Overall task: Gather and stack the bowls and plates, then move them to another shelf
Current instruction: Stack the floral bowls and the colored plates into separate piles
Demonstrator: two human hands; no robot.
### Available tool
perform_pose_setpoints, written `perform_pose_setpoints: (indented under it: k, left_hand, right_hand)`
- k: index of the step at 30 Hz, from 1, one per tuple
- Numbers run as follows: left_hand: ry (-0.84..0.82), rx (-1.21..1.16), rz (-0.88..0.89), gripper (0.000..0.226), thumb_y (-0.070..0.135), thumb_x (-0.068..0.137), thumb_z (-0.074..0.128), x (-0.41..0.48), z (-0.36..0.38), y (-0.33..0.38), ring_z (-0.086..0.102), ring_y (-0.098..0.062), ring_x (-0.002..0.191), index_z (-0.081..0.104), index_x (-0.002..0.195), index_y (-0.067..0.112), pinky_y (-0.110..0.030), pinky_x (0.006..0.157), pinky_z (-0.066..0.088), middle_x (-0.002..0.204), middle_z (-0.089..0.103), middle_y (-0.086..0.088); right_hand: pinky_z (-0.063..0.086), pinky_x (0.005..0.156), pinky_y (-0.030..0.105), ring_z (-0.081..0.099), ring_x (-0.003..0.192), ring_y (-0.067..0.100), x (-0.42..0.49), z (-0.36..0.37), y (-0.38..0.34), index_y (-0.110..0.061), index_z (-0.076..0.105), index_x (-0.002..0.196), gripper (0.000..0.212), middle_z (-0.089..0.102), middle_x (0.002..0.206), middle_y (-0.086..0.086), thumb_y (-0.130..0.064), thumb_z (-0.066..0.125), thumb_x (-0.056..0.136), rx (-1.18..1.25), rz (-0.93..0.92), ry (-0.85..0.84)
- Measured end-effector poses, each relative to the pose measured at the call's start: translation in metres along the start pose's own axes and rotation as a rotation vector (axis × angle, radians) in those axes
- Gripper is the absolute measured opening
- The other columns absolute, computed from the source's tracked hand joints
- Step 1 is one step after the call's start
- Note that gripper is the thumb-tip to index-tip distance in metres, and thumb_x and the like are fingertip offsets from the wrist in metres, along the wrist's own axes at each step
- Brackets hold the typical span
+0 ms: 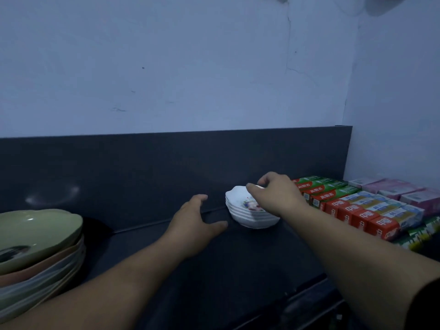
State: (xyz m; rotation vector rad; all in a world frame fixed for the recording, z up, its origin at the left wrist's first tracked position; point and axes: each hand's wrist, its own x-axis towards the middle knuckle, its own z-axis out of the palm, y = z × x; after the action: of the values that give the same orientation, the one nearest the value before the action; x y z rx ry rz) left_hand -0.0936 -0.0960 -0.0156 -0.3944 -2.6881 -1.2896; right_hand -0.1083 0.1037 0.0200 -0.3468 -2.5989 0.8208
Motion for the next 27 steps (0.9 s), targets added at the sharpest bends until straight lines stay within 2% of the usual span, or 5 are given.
perform_pose_setpoints:
  k: [7, 13, 17, 21, 27]
  left_hand:
    - [0.152, 0.032, 0.014, 0.08, 0.044, 0.076, 0.074, -0.059, -0.085, -0.026, 0.045, -0.012, 0.126, 0.032, 0.143, 0.03, -0.029, 0.103, 0.041, 0.144, 0.04, 0.007]
    - [0.331, 0.056, -0.032, 0.079, 0.042, 0.074, 0.076, -0.143, -0.191, -0.067, 0.048, -0.014, 0.124, 0.036, 0.141, 0.028, -0.035, 0.104, 0.041, 0.14, 0.045, 0.007]
    - [0.43, 0.128, -0.091, 0.08, 0.042, 0.074, 0.076, -0.215, -0.272, -0.102, 0.048, -0.012, 0.123, 0.035, 0.142, 0.029, -0.029, 0.102, 0.04, 0.142, 0.044, 0.007]
    - [0.518, 0.15, -0.196, 0.08, 0.041, 0.074, 0.076, -0.295, -0.343, -0.144, 0.045, -0.011, 0.128, 0.035, 0.142, 0.027, -0.028, 0.103, 0.04, 0.144, 0.043, 0.007]
    - [0.617, 0.179, -0.357, 0.076, 0.038, 0.076, 0.076, -0.394, -0.418, -0.202, 0.047, -0.012, 0.126, 0.037, 0.141, 0.027, -0.023, 0.094, 0.039, 0.143, 0.044, 0.007]
  right_hand:
    - [0.049, 0.081, 0.035, 0.054, 0.089, 0.014, -0.066, 0.024, -0.103, -0.029, 0.059, 0.109, 0.036, 0.055, 0.126, -0.005, -0.056, 0.057, 0.084, 0.103, -0.157, -0.077]
    - [0.051, 0.088, 0.036, 0.059, 0.1, 0.014, -0.155, 0.06, -0.215, -0.029, 0.062, 0.116, 0.041, 0.06, 0.121, -0.01, -0.055, 0.059, 0.085, 0.193, -0.341, -0.184]
    - [0.05, 0.09, 0.035, 0.057, 0.101, 0.012, -0.221, 0.088, -0.286, -0.031, 0.061, 0.117, 0.042, 0.062, 0.11, -0.012, -0.056, 0.059, 0.083, 0.249, -0.441, -0.259]
    - [0.045, 0.094, 0.032, 0.053, 0.118, 0.013, -0.288, 0.118, -0.349, -0.031, 0.058, 0.126, 0.048, 0.058, 0.128, -0.01, -0.055, 0.059, 0.084, 0.302, -0.528, -0.349]
    - [0.042, 0.087, 0.027, 0.054, 0.119, 0.013, -0.376, 0.167, -0.422, -0.032, 0.056, 0.128, 0.05, 0.055, 0.132, -0.008, -0.056, 0.061, 0.084, 0.346, -0.618, -0.486]
